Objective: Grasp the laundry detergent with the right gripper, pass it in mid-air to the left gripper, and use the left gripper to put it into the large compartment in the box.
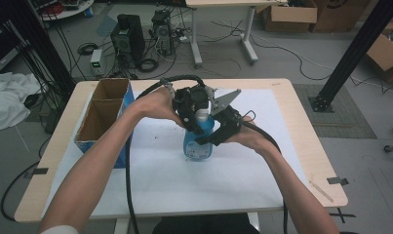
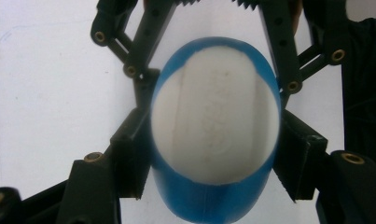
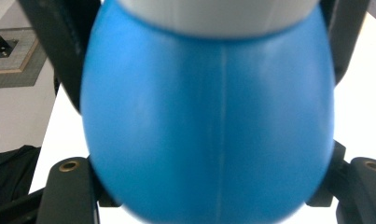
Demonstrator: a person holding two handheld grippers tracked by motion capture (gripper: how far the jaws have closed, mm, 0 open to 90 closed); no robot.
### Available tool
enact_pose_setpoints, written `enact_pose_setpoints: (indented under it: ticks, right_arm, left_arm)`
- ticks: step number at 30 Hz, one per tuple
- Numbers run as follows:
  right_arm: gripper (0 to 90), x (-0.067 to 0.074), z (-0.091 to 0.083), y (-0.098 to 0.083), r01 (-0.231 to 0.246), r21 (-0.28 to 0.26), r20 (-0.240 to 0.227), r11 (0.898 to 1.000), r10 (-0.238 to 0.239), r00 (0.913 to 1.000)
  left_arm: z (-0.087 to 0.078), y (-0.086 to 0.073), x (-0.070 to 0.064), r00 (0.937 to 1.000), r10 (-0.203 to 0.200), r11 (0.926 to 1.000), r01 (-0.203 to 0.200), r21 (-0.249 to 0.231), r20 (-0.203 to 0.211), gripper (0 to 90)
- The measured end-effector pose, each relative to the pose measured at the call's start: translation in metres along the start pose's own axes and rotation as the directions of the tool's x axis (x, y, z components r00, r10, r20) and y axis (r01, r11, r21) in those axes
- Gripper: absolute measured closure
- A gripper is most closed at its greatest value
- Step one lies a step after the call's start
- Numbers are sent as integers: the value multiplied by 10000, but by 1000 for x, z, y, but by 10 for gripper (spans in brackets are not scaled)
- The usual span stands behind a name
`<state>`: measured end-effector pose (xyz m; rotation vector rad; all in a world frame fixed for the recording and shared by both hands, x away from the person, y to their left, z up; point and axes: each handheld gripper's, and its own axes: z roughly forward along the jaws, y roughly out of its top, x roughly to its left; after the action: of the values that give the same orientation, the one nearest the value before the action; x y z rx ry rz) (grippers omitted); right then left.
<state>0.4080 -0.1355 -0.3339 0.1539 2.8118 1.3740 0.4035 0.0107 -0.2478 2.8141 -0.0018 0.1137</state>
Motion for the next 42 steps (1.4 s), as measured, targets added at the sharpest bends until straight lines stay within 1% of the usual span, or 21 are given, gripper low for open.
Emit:
enact_pose_setpoints:
  ticks: [4, 9, 15, 21, 26, 27, 28, 29, 31, 32, 33, 34, 36, 37, 38, 39, 40, 41, 42]
  right_arm:
    - [274, 1, -2, -1, 9, 20, -47, 10000, -9, 10000]
    - [272, 1, -4, -1, -52, -10, -72, 10000, 52, 10000]
    - [242, 1, -4, -3, -48, 148, 1, 9999, 48, 10000]
    - [234, 2, -4, -3, -68, 201, 3, 9998, 68, 10000]
    - [219, 3, -5, -5, -197, 265, 27, 9995, 196, 9998]
    - [212, 2, -6, -5, -213, 296, 78, 9993, 211, 9997]
    - [212, 2, -6, -5, -213, 296, 78, 9993, 211, 9997]
    - [195, 2, -8, -6, -249, 348, 195, 9991, 242, 9995]
    - [183, 2, -10, -6, -274, 369, 266, 9989, 264, 9993]
    - [157, 1, -13, -7, -357, 421, 321, 9985, 343, 9989]
    - [151, 1, -14, -7, -398, 464, 370, 9981, 381, 9986]
    - [151, 1, -14, -7, -398, 464, 370, 9981, 381, 9986]
    - [143, 0, -19, -8, -467, 669, 566, 9967, 430, 9975]
    - [141, 0, -22, -8, -520, 719, 613, 9961, 476, 9970]
    - [141, -1, -25, -9, -606, 774, 648, 9952, 556, 9963]
    - [142, -2, -30, -10, -723, 1024, 789, 9921, 644, 9948]
    - [142, -2, -30, -10, -723, 1024, 789, 9921, 644, 9948]
    - [142, -3, -33, -11, -750, 1209, 927, 9898, 640, 9936]
    - [142, -3, -36, -12, -856, 1408, 1073, 9863, 707, 9917]
  left_arm:
    - [0, -1, 0, 10000, -6, 10000, 6, -56, -32, 385]
    - [-1, 0, -2, 10000, -1, 10000, 1, -32, 56, 386]
    - [-2, -1, -2, 10000, 6, 10000, -6, -72, 61, 385]
    - [-1, 0, -3, 10000, 48, 9999, -47, -106, 72, 385]
    - [-2, -1, -4, 9999, 53, 10000, -52, -85, 113, 385]
    - [-3, -1, -4, 9998, -52, 9999, 54, -88, 192, 385]
    - [-3, -1, -4, 9998, -52, 9999, 54, -88, 192, 385]
    - [-4, -2, -3, 9998, -66, 9999, 68, -109, 168, 385]
    - [-5, -3, -2, 9997, -198, 9997, 200, -147, 129, 385]
    - [-6, -4, -2, 9995, -282, 9995, 283, -157, 122, 385]
    - [-7, -4, -1, 9996, -272, 9995, 273, -155, 79, 385]
    - [-8, -5, -1, 9992, -387, 9991, 389, -173, 78, 385]
    - [-10, -6, 0, 9981, -619, 9980, 620, -147, 65, 385]
    - [-11, -7, 0, 9969, -785, 9967, 785, -212, 24, 385]
    - [-13, -7, 1, 9970, -771, 9969, 771, -149, -22, 386]
    - [-15, -7, 2, 9956, -935, 9956, 934, -112, -79, 385]
    - [-17, -8, 3, 9934, -1138, 9934, 1136, -139, -133, 385]
    - [-19, -8, 4, 9917, -1267, 9919, 1266, -52, -220, 385]
    - [-21, -9, 5, 9893, -1436, 9896, 1434, -72, -274, 385]
